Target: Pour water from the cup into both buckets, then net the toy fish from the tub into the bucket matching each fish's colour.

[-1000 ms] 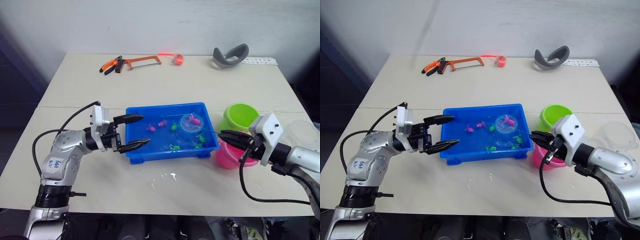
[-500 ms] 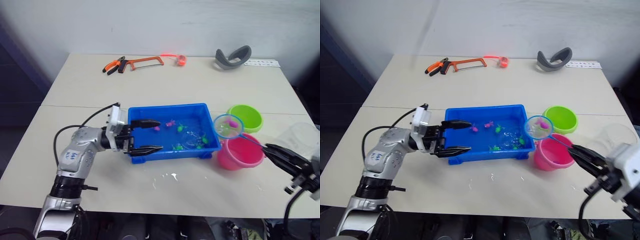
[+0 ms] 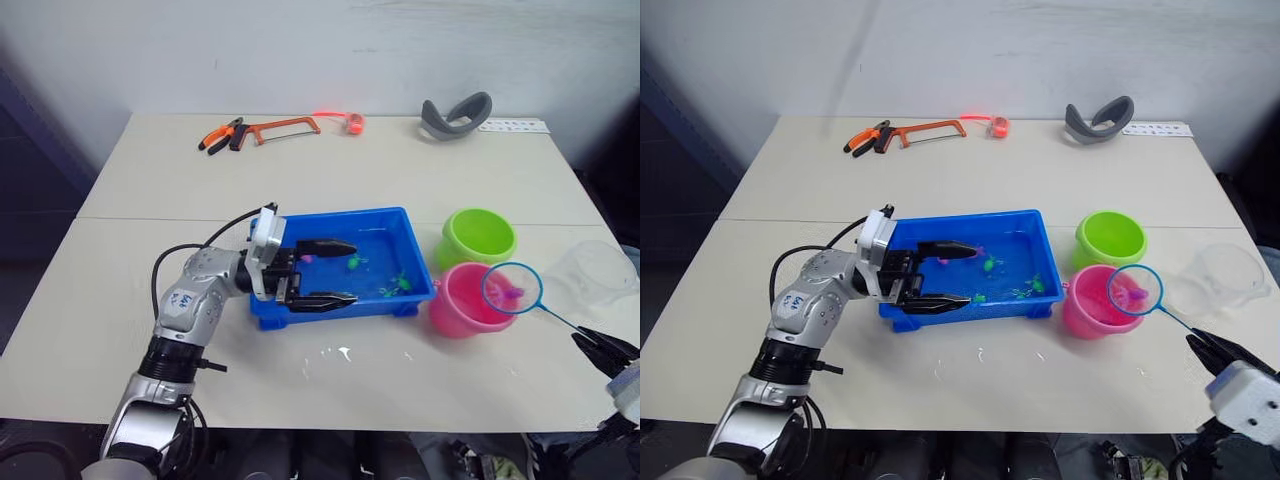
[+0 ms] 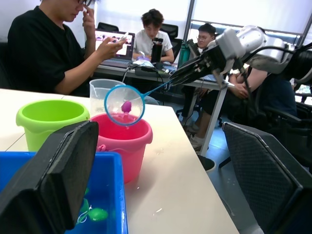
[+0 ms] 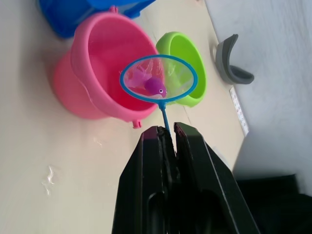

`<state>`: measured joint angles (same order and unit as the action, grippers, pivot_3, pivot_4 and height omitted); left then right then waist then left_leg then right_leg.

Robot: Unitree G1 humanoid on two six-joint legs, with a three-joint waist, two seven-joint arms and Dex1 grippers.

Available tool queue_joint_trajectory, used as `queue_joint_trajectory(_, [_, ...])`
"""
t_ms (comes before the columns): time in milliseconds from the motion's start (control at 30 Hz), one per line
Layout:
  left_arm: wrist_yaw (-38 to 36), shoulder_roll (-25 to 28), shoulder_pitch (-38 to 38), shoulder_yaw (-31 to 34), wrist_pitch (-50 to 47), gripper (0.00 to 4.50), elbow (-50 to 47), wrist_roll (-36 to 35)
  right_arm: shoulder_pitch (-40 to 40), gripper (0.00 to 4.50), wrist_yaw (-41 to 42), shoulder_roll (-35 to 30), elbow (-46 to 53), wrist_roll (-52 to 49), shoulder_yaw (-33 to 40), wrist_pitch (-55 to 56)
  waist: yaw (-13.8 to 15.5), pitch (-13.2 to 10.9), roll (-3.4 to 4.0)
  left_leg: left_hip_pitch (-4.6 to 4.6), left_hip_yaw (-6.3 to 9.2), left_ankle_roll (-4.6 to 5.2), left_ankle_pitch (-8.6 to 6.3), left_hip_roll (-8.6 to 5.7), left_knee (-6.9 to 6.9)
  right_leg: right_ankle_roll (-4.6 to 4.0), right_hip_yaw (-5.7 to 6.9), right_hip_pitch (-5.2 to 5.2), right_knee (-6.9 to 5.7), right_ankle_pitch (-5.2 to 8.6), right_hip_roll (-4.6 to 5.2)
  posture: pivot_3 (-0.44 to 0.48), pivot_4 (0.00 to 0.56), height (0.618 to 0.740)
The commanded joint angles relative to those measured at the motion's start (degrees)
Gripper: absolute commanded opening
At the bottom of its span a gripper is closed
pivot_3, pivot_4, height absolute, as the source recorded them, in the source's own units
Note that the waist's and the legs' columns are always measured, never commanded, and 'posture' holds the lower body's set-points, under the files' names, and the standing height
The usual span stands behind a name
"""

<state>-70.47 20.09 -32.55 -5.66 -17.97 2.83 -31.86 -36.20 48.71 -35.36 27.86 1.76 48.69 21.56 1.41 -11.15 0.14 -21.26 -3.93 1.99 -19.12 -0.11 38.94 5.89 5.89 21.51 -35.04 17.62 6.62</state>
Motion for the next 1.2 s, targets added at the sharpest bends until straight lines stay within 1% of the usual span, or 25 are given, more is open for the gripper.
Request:
queue_joint_trajectory(33, [-0.40, -0.41, -0.50, 0.00, 1.05, 4.42, -0.86, -0.02, 0.69, 0.00, -4.45, -1.61, -3.51, 7.31, -0.26, 9.78, 0.11, 0.00, 0.00, 0.00, 0.01, 0.01, 0.01, -0.01, 0.00, 0.00, 0.01, 0.00, 0.00, 0.00, 0.01, 0.000, 0.150, 0.740])
queue_joint_trajectory(200, [-0.30, -0.55, 0.26, 0.13, 1.28, 4.42, -0.87, 0.09, 1.34, 0.00, -10.45, -2.84, -7.44, 15.46, -0.08, 18.28, 0.07, 0.00, 0.00, 0.00, 0.03, 0.00, 0.01, 0.00, 0.01, 0.00, 0.01, -0.02, 0.01, 0.00, 0.01, 0.000, 0.150, 0.740])
queue_joint_trajectory(300, [-0.07, -0.89, 0.57, 0.04, 1.44, 4.42, -1.01, 0.08, 3.25, 0.00, -15.25, -4.12, -8.08, 20.28, 2.33, 22.75, 0.02, 0.00, 0.00, 0.00, 0.03, -0.01, 0.02, 0.01, 0.01, 0.00, 0.01, -0.02, 0.01, 0.00, 0.01, 0.000, 0.150, 0.740])
queue_joint_trajectory(433, [0.11, -1.59, 0.71, 0.03, 1.78, 4.42, -0.78, 0.36, 4.87, 0.00, -21.04, -6.29, -10.78, 25.67, 4.08, 28.06, 0.07, 0.00, 0.00, 0.00, 0.02, -0.01, 0.03, 0.00, 0.04, 0.00, 0.00, -0.03, 0.00, 0.00, 0.01, 0.000, 0.150, 0.740])
queue_joint_trajectory(633, [0.46, -2.76, 0.13, -0.14, 2.35, 4.42, 0.07, 0.76, 7.02, 0.00, -28.33, -10.93, -15.63, 32.68, 4.53, 35.33, -0.04, 0.00, 0.00, 0.00, 0.01, 0.00, 0.04, 0.00, 0.04, 0.00, 0.00, -0.04, 0.02, 0.01, 0.01, 0.000, 0.150, 0.740])
queue_joint_trajectory(733, [0.48, -3.06, -0.33, -0.14, 2.45, 4.42, 0.51, 0.91, 7.09, 0.00, -29.69, -12.25, -17.43, 34.31, 3.64, 35.47, -0.05, 0.00, 0.00, 0.01, 0.01, -0.01, 0.05, 0.00, 0.04, 0.00, 0.00, -0.04, 0.01, 0.01, 0.00, 0.000, 0.150, 0.740])
queue_joint_trajectory(933, [-0.07, -3.44, -1.15, -0.61, 1.80, 4.42, 0.54, 0.81, 5.72, 0.00, -32.62, -14.34, -19.85, 35.55, 2.80, 40.27, -0.08, 0.00, 0.00, 0.00, 0.02, 0.00, 0.06, 0.00, 0.04, 0.00, 0.00, -0.05, 0.02, 0.01, 0.01, 0.000, 0.150, 0.740])
queue_joint_trajectory(1133, [-0.06, -3.40, -1.22, -0.99, 1.23, 4.42, -0.08, 0.57, 6.48, 0.00, -34.91, -11.96, -16.80, 37.10, 3.40, 37.89, -0.02, 0.00, 0.00, 0.00, 0.04, -0.01, 0.07, 0.02, 0.04, -0.01, 0.01, -0.05, 0.02, 0.01, 0.00, 0.000, 0.150, 0.740])
queue_joint_trajectory(1200, [0.33, -3.44, -1.31, -1.10, 1.00, 4.42, -0.07, 0.73, 5.34, 0.00, -34.79, -10.41, -15.18, 37.95, 0.74, 38.35, 0.02, 0.00, 0.00, 0.00, 0.05, -0.01, 0.07, 0.02, 0.04, -0.01, 0.01, -0.05, 0.02, 0.01, 0.00, 0.000, 0.150, 0.740])
